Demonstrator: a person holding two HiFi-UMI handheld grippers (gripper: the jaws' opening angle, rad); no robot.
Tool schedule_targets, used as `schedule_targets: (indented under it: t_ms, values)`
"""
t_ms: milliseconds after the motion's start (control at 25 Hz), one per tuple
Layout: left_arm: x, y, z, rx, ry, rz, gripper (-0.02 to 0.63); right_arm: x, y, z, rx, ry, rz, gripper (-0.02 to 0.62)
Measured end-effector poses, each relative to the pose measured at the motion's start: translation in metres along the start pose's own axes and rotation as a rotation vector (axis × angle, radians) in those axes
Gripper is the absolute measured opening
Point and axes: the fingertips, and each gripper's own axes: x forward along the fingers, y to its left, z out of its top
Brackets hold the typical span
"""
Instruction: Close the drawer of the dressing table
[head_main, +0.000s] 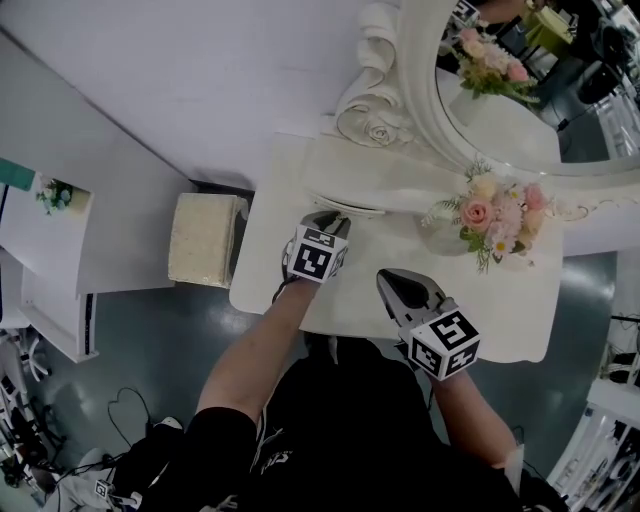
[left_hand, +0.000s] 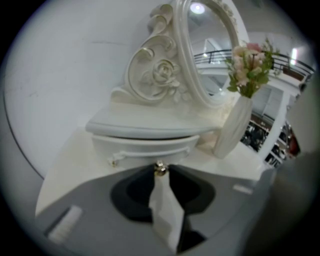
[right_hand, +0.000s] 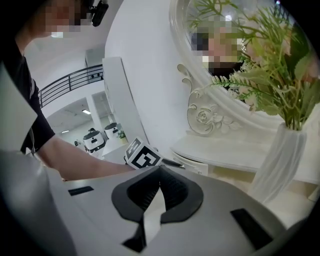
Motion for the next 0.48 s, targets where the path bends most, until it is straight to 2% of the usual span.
schedule_targets:
  t_ms: [480]
  values:
    - [0.012, 0.006, 0.012, 0.035, 0.007, 0.012, 0.098, -0.008, -0.008, 0.000, 0.013, -0.007, -0.021, -0.005]
